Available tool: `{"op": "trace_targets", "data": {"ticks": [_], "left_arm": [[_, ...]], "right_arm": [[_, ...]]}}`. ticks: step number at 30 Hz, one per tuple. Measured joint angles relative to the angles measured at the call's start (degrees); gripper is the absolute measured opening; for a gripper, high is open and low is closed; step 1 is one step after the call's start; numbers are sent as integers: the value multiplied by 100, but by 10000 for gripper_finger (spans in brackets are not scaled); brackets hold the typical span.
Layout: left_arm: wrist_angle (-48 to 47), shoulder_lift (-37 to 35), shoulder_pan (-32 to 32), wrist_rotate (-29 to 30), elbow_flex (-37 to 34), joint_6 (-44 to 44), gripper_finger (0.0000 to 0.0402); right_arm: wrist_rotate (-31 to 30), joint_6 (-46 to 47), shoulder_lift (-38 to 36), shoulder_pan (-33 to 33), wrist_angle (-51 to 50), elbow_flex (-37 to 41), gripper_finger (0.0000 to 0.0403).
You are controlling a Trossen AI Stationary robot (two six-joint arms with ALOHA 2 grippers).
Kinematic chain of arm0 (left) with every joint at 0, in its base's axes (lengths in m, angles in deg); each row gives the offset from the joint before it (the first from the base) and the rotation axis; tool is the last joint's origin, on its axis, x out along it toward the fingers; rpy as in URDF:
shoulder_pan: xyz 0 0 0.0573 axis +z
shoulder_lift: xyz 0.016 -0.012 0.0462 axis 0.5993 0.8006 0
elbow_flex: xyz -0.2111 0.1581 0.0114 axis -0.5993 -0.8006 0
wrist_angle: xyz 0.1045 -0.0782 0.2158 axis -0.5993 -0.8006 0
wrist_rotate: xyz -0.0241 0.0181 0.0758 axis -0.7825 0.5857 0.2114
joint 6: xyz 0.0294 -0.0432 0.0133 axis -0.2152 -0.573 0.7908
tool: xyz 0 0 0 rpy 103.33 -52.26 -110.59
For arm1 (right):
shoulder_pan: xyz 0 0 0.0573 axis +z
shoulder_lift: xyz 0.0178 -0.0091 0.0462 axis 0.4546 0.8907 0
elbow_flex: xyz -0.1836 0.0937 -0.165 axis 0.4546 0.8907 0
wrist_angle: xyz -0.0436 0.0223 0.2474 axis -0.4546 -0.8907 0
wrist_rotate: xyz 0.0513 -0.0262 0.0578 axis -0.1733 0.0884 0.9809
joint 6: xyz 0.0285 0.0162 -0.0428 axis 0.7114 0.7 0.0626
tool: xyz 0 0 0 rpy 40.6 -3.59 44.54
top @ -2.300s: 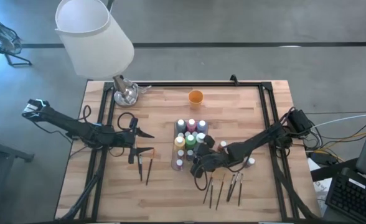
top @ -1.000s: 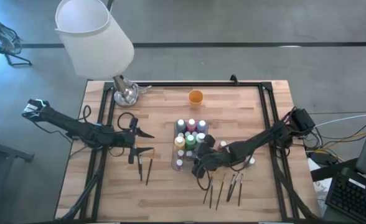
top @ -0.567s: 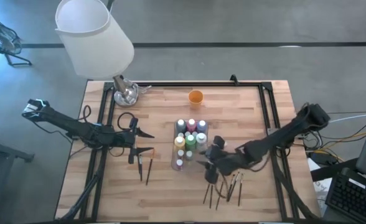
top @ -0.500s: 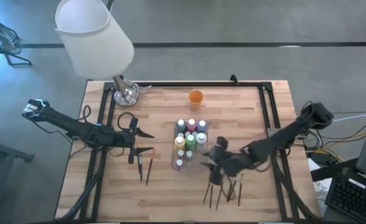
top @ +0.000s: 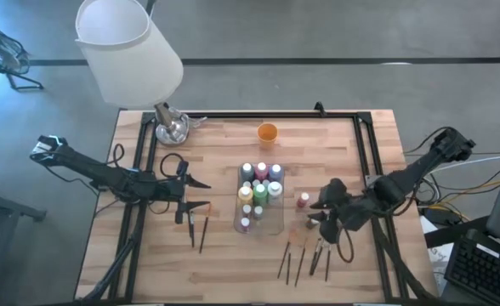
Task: Pick & Place Paint Supplies
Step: Put the orange paint bottle into the transparent bin
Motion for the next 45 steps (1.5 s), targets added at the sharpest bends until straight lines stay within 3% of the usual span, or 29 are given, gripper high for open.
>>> {"op": "trace_targets", "data": {"ticks": [10, 18, 24, 32, 45], "left_arm": [[-1, 0, 0, 17, 0, 26, 223], [-1, 0, 1, 19, 0, 35, 222], [-3, 0, -1, 19, 0, 37, 222], [-3, 0, 0, 19, 0, 39, 222], [-23, 0, 0, 19, 0, 42, 222]], "right_arm": [[927, -306, 47, -1059, -927, 0, 136], [1607, -719, 206, -1744, -980, 0, 120], [1807, -915, 262, -2036, -976, 0, 119], [1794, -1032, 323, -2235, -924, 8, 156], [1789, -1510, 1239, -2271, -805, 22, 184]]}}
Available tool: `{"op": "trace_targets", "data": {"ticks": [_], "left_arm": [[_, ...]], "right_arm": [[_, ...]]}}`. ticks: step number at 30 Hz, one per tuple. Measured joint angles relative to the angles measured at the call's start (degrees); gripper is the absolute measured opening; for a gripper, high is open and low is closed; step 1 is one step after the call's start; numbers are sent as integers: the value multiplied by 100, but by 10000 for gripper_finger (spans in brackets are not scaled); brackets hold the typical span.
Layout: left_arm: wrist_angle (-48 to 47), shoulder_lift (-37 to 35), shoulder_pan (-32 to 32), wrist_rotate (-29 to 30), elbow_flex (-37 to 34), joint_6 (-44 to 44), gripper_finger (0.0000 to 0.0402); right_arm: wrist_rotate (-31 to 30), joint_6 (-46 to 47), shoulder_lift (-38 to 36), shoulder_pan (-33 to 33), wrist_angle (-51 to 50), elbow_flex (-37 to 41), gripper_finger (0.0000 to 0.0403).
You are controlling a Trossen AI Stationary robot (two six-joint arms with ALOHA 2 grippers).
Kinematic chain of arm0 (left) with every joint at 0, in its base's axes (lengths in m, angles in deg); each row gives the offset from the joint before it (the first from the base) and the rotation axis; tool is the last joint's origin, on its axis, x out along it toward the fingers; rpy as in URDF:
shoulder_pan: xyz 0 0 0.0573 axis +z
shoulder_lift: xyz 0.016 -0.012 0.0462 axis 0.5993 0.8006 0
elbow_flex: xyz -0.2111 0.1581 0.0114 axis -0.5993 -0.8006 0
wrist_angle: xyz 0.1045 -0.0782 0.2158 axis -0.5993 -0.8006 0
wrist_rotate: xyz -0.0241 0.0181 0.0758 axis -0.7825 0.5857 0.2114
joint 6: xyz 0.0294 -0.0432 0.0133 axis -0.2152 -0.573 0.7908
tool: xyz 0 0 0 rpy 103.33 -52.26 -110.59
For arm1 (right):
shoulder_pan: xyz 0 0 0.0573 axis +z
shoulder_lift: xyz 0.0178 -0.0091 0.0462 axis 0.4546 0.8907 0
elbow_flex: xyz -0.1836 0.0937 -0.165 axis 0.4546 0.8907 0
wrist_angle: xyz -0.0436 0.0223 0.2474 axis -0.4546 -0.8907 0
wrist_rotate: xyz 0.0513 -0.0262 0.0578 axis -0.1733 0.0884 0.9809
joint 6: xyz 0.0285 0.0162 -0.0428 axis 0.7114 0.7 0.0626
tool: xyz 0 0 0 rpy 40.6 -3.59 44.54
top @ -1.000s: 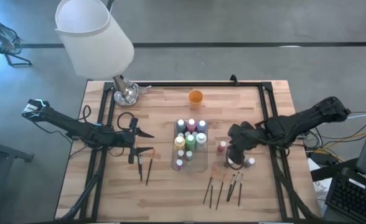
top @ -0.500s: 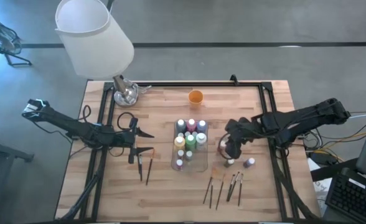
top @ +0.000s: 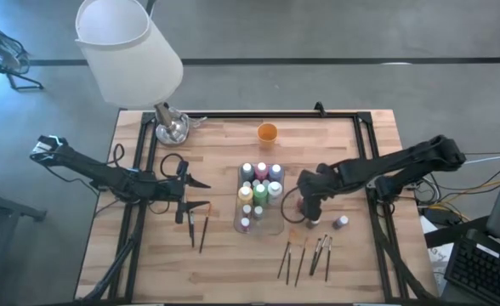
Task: Pick & Place Paint Supplies
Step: Put the orange paint bottle into the transparent bin
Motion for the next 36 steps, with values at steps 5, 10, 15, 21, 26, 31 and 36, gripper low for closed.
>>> {"op": "trace_targets", "data": {"ticks": [5, 10, 15, 21, 26, 31, 36], "left_arm": [[0, 0, 0, 0, 0, 0, 222], [-1, 0, 1, 0, 0, 0, 222], [-2, 0, 0, 0, 0, -1, 222], [-2, 1, 0, 0, 0, -2, 222], [-6, 0, 0, 0, 0, -2, 223], [-18, 0, 0, 0, 0, -2, 223], [-28, 2, 2, 0, 0, -2, 222]], "right_arm": [[0, -3, 179, 0, 8, 0, 174], [0, -6, 289, 0, 15, 2, 159], [0, -2, 289, 0, 58, 4, 146], [-16, 3, 365, 0, 114, -1, 132], [-33, 0, 487, 0, 151, -19, 135], [22, 18, 528, 3, 134, 20, 159], [-30, 3, 549, 4, 153, 32, 177]]}}
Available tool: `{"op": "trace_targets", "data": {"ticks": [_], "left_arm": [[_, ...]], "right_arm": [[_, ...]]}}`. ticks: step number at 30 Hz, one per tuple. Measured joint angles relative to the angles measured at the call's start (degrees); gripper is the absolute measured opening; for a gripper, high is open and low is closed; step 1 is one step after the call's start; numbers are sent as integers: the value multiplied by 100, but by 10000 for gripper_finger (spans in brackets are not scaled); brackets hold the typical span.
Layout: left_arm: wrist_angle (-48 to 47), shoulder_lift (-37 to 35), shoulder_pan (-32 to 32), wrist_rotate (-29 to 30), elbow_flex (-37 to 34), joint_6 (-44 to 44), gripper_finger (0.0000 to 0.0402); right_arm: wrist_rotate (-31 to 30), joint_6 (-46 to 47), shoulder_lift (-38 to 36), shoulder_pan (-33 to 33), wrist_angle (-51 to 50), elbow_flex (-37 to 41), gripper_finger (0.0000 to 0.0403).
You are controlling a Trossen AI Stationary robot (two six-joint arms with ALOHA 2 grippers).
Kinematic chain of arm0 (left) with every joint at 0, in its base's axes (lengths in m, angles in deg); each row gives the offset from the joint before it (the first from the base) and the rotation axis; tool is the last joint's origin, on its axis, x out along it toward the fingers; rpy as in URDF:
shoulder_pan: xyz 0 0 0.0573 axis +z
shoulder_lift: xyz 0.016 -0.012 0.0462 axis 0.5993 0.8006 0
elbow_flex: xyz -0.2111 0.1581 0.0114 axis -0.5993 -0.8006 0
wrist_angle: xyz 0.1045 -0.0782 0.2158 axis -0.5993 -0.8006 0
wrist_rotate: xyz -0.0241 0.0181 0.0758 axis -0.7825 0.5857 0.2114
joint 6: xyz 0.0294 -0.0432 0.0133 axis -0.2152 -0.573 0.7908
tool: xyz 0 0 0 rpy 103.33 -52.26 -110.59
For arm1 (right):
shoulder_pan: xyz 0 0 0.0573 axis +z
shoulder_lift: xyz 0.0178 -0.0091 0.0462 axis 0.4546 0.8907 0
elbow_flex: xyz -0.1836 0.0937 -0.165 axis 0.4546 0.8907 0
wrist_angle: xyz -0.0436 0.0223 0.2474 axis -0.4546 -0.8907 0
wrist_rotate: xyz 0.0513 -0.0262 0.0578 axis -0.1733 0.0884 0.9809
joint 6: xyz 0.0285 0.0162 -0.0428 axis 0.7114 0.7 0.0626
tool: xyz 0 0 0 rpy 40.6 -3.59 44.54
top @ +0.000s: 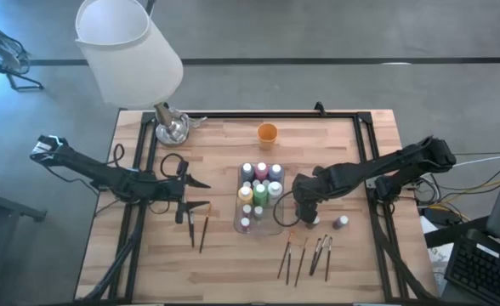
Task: Pick & Place Paint Supplies
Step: Put the orange paint bottle into the transparent bin
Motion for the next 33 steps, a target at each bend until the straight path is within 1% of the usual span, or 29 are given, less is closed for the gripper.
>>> {"op": "trace_targets", "data": {"ticks": [4, 15, 23, 26, 33], "left_arm": [[-1, 0, 0, 0, 0, 0, 222], [0, -1, 0, 0, 0, 0, 222], [1, 0, -1, 0, 0, 0, 222], [1, 0, 0, 0, 0, 0, 223], [1, 0, 0, 0, 0, 0, 222]], "right_arm": [[-14, 0, 33, 0, 40, -4, 179], [-14, 15, 48, -18, 109, -6, 167], [-14, -2, 48, -170, 226, -6, 187], [13, -17, 48, -170, 198, -6, 189], [113, -24, 46, -170, 195, -6, 168]]}}
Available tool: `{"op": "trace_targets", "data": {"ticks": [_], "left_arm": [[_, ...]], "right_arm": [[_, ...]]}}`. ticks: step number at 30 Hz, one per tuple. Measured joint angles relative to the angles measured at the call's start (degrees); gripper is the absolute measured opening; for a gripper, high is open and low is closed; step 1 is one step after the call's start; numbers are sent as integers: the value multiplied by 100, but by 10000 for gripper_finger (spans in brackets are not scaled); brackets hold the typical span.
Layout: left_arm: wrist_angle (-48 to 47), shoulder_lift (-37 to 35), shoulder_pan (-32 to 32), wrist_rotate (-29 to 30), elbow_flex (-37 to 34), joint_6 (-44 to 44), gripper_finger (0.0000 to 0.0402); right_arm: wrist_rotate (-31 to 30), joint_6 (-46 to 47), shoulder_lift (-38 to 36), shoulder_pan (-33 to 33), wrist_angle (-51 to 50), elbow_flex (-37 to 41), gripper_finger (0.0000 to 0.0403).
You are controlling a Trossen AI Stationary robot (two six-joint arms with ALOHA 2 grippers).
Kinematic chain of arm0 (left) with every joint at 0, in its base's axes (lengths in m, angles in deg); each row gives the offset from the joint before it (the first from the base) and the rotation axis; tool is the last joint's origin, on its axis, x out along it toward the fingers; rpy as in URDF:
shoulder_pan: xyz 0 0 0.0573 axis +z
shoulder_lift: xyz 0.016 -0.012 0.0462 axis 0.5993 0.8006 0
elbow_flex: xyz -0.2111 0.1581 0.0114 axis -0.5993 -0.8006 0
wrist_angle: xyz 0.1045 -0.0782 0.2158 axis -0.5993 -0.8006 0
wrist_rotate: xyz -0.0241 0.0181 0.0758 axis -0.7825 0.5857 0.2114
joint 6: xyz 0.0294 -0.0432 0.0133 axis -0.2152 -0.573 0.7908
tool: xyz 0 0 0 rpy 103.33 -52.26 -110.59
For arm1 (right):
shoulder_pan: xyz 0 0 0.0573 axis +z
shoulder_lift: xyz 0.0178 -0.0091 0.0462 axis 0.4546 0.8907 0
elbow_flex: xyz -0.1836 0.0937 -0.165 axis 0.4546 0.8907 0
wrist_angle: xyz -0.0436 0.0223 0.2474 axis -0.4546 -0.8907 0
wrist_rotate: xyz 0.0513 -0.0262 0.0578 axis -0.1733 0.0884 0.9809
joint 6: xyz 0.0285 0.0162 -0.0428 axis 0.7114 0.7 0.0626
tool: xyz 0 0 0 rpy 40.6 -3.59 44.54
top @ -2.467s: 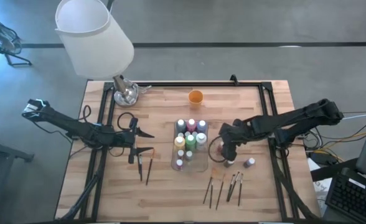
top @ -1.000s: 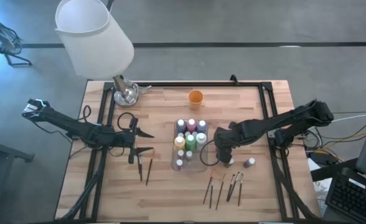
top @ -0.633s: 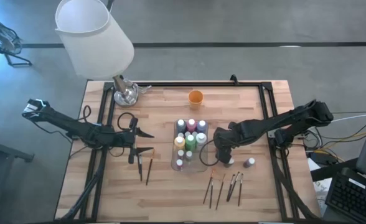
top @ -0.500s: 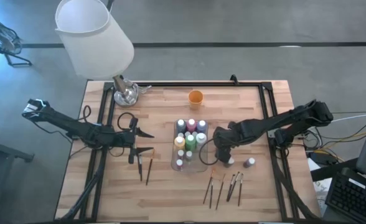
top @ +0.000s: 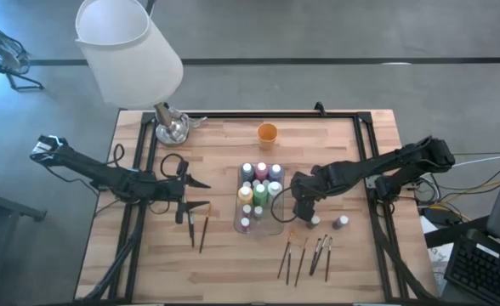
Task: Pick & Place Paint Supplies
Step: Put the orange paint bottle into the transparent bin
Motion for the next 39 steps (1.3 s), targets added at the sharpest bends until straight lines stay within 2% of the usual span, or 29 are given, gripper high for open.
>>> {"op": "trace_targets", "data": {"ticks": [11, 22, 29, 34, 39], "left_arm": [[0, 0, 0, 0, 0, 0, 222], [0, 0, 0, 0, 0, -1, 223], [0, 0, -1, -2, 0, 0, 223], [0, 0, -2, -2, 0, 0, 223], [0, 0, -2, -2, 0, 0, 222]], "right_arm": [[-20, -71, -7, 0, 15, 0, 112], [222, -63, -9, 9, -16, -142, 121], [445, 100, -9, 147, -447, -755, 111], [354, 367, -9, 446, -1088, -1375, 112], [299, 601, -9, 793, -1213, -1938, 112]]}}
